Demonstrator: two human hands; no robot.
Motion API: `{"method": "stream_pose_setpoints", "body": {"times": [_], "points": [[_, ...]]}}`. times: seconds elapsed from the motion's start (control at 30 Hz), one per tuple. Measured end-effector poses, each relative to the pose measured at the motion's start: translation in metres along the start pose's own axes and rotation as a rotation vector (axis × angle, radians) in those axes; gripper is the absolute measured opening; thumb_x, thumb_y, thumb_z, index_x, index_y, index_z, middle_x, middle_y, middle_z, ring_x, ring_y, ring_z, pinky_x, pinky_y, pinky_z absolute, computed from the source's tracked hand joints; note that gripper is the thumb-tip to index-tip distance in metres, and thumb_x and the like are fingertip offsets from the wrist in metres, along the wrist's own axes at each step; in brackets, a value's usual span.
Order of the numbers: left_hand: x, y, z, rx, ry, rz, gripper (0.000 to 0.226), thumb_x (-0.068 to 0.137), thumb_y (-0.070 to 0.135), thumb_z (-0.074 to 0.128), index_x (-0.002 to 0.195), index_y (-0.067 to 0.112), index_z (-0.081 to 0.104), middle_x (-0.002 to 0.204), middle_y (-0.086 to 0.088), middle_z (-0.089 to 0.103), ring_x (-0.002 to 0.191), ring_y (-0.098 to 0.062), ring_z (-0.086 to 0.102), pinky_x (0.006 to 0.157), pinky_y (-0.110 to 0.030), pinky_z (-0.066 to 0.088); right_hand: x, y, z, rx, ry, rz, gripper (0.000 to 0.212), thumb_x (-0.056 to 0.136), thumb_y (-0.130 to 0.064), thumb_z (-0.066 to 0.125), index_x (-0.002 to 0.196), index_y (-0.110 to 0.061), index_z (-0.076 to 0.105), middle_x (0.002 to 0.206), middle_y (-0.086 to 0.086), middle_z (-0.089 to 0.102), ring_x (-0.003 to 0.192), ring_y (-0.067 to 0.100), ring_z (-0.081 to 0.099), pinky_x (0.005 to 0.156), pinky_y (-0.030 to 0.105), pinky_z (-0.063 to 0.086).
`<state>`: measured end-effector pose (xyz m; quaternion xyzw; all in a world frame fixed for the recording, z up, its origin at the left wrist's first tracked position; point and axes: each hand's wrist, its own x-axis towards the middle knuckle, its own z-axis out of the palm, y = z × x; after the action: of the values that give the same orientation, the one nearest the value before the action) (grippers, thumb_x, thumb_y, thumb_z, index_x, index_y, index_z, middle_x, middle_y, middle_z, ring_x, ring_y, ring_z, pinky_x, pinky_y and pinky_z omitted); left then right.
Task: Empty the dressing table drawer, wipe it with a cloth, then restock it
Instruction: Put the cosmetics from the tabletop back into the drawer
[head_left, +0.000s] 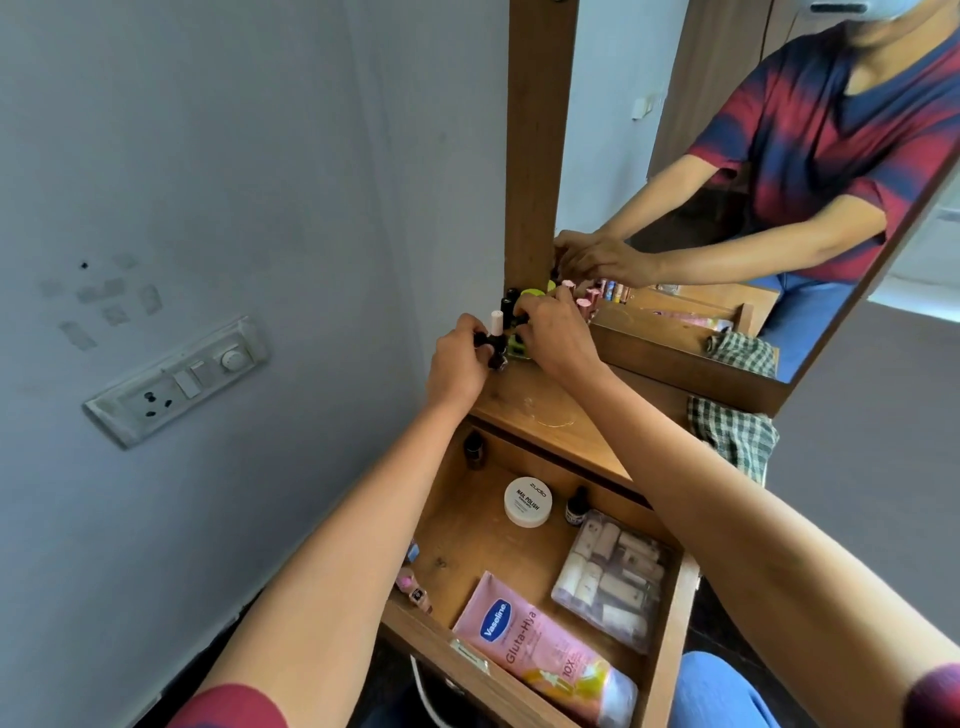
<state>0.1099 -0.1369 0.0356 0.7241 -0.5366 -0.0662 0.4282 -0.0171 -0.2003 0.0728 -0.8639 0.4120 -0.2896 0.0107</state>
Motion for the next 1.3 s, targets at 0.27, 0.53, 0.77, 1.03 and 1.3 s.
{"method": "stream_pose_setpoints", "body": {"times": [0.27,0.53,0.77,1.03,1.3], "points": [[-0.048,-0.003,-0.047,-0.108,0.024,-0.041,0.017,0.092,0.010,0.058,0.107,0.016,0.058,0.106,-0.002,0.064,0.087,-0.011,0.061,0.071,-0.021,0.051,-0.033,-0.021,-0.023,0.208,0.004,-0.017,0.014,0.087,-0.013,0.062,0.099,-0.005,0.063,0.088,0.011,0.067,0.076,0.025,0.062,0.060,0.031,0.046],[-0.113,-0.028,-0.052,0.044,-0.069,-0.051,0.021,0.087,0.021,0.068,0.107,0.018,0.061,0.099,0.000,0.069,0.083,-0.014,0.066,0.069,-0.027,0.056,-0.102,-0.043,-0.015,0.271,-0.040,0.011,0.009,0.084,-0.012,0.062,0.092,-0.007,0.060,0.089,0.010,0.067,0.077,0.026,0.062,0.064,0.038,0.052],[-0.129,-0.038,-0.043,0.217,-0.096,-0.087,0.020,0.089,0.022,0.065,0.109,0.018,0.061,0.103,-0.003,0.071,0.091,-0.020,0.069,0.062,-0.023,0.050,-0.153,-0.046,0.029,0.251,-0.176,0.130,0.019,0.089,-0.013,0.061,0.107,-0.008,0.060,0.100,0.012,0.067,0.086,0.029,0.065,0.069,0.039,0.055],[-0.126,-0.043,-0.040,0.242,-0.056,-0.132,0.024,0.092,0.022,0.062,0.115,0.017,0.059,0.109,-0.007,0.069,0.094,-0.022,0.069,0.065,-0.028,0.054,-0.147,-0.052,0.062,0.250,-0.289,0.187,0.022,0.093,-0.014,0.057,0.114,-0.008,0.059,0.114,0.013,0.063,0.098,0.030,0.063,0.078,0.044,0.056],[-0.128,-0.048,-0.042,0.256,-0.076,-0.123,0.024,0.092,0.024,0.061,0.116,0.020,0.057,0.110,-0.005,0.069,0.092,-0.020,0.069,0.063,-0.025,0.053,-0.126,-0.055,0.073,0.250,-0.285,0.176,0.020,0.093,-0.012,0.057,0.113,-0.008,0.058,0.112,0.013,0.063,0.097,0.029,0.063,0.078,0.039,0.055]]}}
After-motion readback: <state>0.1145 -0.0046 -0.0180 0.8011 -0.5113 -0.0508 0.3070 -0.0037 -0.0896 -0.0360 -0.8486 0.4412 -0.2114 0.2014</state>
